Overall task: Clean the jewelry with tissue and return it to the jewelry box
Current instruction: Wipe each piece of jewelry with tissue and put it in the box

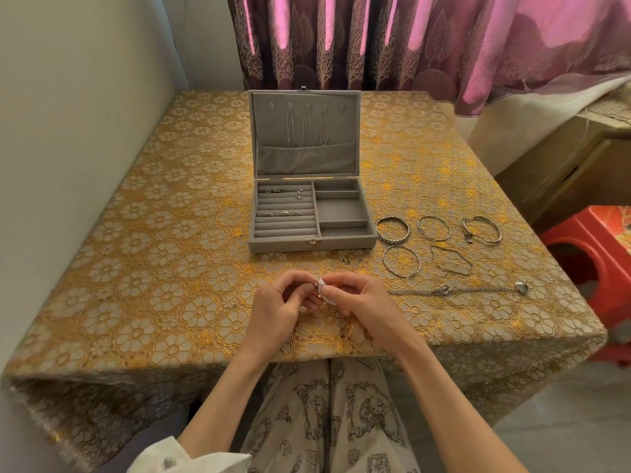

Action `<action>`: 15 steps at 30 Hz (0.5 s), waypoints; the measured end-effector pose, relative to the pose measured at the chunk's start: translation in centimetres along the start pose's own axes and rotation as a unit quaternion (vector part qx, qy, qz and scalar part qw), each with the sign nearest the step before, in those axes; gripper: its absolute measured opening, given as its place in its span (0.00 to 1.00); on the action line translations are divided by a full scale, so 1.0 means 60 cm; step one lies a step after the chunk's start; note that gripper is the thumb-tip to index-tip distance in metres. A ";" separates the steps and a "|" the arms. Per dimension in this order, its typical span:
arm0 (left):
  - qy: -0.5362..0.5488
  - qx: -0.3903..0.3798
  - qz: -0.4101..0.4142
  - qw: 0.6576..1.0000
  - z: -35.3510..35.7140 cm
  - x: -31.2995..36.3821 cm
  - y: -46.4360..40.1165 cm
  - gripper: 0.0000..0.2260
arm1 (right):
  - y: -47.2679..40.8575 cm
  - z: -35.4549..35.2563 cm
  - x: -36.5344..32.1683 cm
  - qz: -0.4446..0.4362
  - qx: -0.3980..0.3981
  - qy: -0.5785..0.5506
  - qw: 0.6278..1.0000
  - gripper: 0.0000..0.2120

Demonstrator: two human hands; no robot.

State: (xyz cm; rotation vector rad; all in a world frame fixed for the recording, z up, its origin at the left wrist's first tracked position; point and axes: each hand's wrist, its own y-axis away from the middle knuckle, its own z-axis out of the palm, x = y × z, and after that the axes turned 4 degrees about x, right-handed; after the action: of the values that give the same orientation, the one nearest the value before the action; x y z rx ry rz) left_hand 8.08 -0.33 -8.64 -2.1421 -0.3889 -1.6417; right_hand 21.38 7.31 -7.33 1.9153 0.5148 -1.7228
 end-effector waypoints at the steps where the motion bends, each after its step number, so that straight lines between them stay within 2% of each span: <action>1: -0.004 0.002 0.003 1.000 0.000 -0.001 0.001 0.07 | -0.001 0.002 0.000 -0.009 0.007 0.014 1.000 0.05; 8: -0.101 0.021 0.069 0.992 0.002 -0.003 -0.002 0.09 | -0.005 0.016 0.012 -0.058 -0.009 0.125 0.990 0.06; 11: -0.101 0.011 0.056 0.993 0.001 -0.004 -0.003 0.06 | -0.004 0.019 0.015 -0.073 -0.017 0.145 0.987 0.09; 15: -0.091 -0.009 0.042 0.995 0.001 -0.006 -0.003 0.07 | -0.004 0.014 0.014 -0.097 -0.037 0.174 0.979 0.08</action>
State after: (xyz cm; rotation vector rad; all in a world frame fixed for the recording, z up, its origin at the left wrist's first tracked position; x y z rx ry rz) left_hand 7.96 -0.13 -8.95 -2.2972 -0.3339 -1.4133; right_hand 20.66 6.92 -8.23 2.1826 0.9097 -1.4589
